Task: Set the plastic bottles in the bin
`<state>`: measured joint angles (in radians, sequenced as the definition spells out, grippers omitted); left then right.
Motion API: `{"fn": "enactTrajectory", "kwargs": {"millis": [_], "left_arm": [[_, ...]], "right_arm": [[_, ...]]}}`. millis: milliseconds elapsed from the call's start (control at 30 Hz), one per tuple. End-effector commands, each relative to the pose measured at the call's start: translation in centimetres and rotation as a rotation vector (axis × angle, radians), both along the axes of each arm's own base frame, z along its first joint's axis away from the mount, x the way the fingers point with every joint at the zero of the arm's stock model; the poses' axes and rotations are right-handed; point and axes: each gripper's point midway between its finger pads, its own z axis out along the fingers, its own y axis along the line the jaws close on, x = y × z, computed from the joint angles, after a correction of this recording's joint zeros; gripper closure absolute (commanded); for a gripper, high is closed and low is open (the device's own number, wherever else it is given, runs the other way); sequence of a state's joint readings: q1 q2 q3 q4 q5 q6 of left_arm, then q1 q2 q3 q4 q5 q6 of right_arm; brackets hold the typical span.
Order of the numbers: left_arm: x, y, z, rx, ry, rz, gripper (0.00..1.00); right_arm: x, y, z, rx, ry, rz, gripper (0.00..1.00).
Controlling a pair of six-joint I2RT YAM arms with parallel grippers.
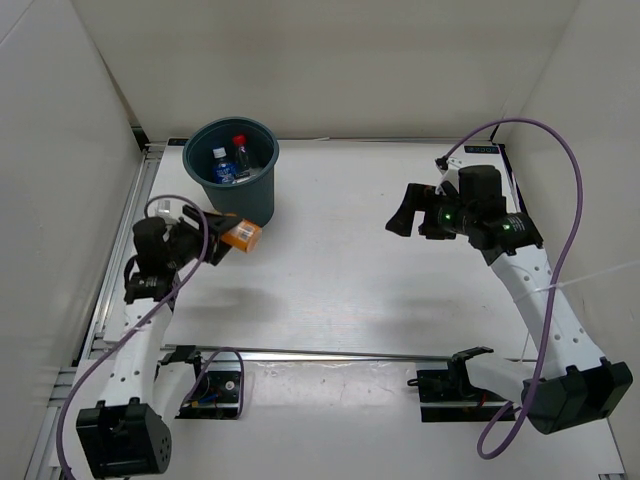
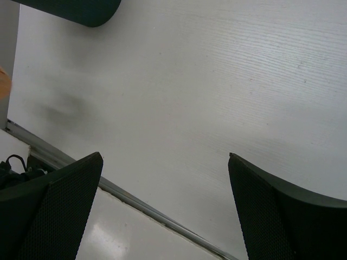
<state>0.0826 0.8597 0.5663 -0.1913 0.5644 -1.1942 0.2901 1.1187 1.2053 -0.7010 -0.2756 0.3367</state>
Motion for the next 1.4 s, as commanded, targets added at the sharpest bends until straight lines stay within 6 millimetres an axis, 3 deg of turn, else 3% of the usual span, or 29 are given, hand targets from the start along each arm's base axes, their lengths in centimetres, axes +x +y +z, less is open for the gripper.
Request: {"fn": "enactTrajectory", "kwargs": {"millis": [0, 33, 133, 167, 233, 267, 333, 400, 433, 467, 533, 567, 600, 667, 833, 867, 933, 967, 1000, 1033, 1067, 1100, 1133, 1167, 1200, 1233, 1300, 1333, 1367], "left_arm": [[0.7, 0.3, 5.4, 0.054, -0.110, -0.002, 0.90], [1.2, 0.1, 9.0, 0.072, -0.196, -0.014, 0.90], [3.8, 1.2, 12.9, 0.137, -0.268, 0.038, 0.90], [4.6, 1.5, 16.6, 0.165, -0.351, 0.049, 0.90], [8.0, 2.5, 17.7, 0.201, -0.349, 0.076, 0.90], [8.8, 2.6, 21.3, 0.223, -0.420, 0.077, 0.90], [12.7, 3.7, 22.4, 0.262, -0.415, 0.116, 0.90], [15.2, 4.3, 22.5, 0.286, -0.414, 0.133, 0.90], [17.4, 4.7, 20.8, 0.298, -0.370, 0.136, 0.84], [18.2, 4.9, 22.1, 0.302, -0.389, 0.147, 0.78], [20.1, 5.3, 20.8, 0.307, -0.352, 0.158, 0.52], [20.5, 5.4, 21.1, 0.318, -0.365, 0.156, 0.11], [20.8, 5.4, 21.0, 0.329, -0.368, 0.153, 0.00], [20.9, 5.1, 21.0, 0.322, -0.370, 0.132, 0.00], [18.5, 4.7, 23.8, 0.367, -0.459, 0.106, 0.00], [17.0, 4.4, 25.6, 0.375, -0.509, 0.096, 0.00], [15.3, 4.4, 25.6, 0.416, -0.527, 0.086, 0.00], [13.2, 4.6, 27.3, 0.436, -0.571, 0.113, 0.00], [12.2, 4.7, 27.3, 0.453, -0.579, 0.126, 0.00], [11.6, 5.0, 24.3, 0.471, -0.518, 0.128, 0.00], [10.6, 5.8, 23.2, 0.495, -0.496, 0.168, 0.00], [7.3, 5.8, 23.8, 0.501, -0.525, 0.194, 0.00], [6.5, 6.0, 18.7, 0.506, -0.430, 0.184, 0.00], [5.1, 5.9, 16.6, 0.517, -0.403, 0.173, 0.00], [2.0, 5.6, 15.8, 0.528, -0.405, 0.169, 0.00], [0.8, 5.8, 11.7, 0.535, -0.309, 0.162, 0.00], [-2.4, 7.0, 9.7, 0.581, -0.252, 0.221, 0.00], [-4.1, 7.4, 7.2, 0.612, -0.157, 0.212, 0.00], [-5.2, 8.0, 6.2, 0.643, -0.120, 0.221, 0.00]], "right_arm": [[-0.3, 0.2, 1.2, 0.027, -0.049, 0.015, 0.00], [-0.3, 0.2, 1.2, 0.027, -0.049, 0.015, 0.00], [-0.5, 0.1, 1.1, 0.027, -0.049, 0.015, 0.00], [-0.5, 0.1, 1.1, 0.027, -0.049, 0.015, 0.00], [-0.5, 0.1, 1.1, 0.027, -0.049, 0.015, 0.00], [-0.5, 0.1, 1.1, 0.027, -0.049, 0.015, 0.00], [-0.5, 0.1, 1.1, 0.027, -0.049, 0.015, 0.00], [-0.7, 0.1, 1.3, 0.029, -0.058, 0.015, 0.00], [-0.7, 0.1, 1.6, 0.030, -0.061, 0.015, 0.00], [-0.6, 0.1, 2.1, 0.027, -0.077, 0.021, 0.00], [-0.7, -0.2, 2.6, 0.016, -0.095, 0.017, 0.00], [-0.7, -0.3, 2.5, 0.010, -0.100, 0.022, 0.00], [-1.0, -0.5, 2.6, 0.004, -0.102, 0.014, 0.00], [-1.1, -0.8, 2.7, -0.010, -0.111, 0.010, 0.00], [-2.2, -1.5, 1.8, -0.033, -0.107, -0.001, 0.00], [-2.2, -1.7, 1.3, -0.041, -0.098, -0.008, 0.00], [-2.3, -1.9, 1.1, -0.045, -0.083, -0.021, 0.00], [-2.5, -1.9, 0.9, -0.041, -0.069, -0.027, 0.00], [-2.4, -1.8, 1.4, -0.031, -0.075, -0.034, 0.00], [-2.4, -1.6, 1.2, -0.029, -0.063, -0.026, 0.00], [-2.1, -1.5, 1.5, -0.022, -0.060, -0.032, 0.00], [-2.0, -1.3, 2.4, -0.009, -0.080, -0.024, 0.00], [-1.8, -1.1, 2.6, -0.004, -0.074, -0.015, 0.00], [-1.5, -0.8, 2.5, 0.007, -0.056, -0.015, 0.00], [-1.3, -0.5, 2.8, 0.013, -0.054, -0.007, 0.00], [-1.1, -0.4, 3.3, 0.019, -0.049, -0.012, 0.00], [-0.5, 0.1, 3.4, 0.037, -0.026, -0.009, 0.00], [-0.8, 0.5, 3.5, 0.054, -0.021, 0.014, 0.00], [-1.0, 0.8, 4.0, 0.068, -0.027, 0.030, 0.00]]}}
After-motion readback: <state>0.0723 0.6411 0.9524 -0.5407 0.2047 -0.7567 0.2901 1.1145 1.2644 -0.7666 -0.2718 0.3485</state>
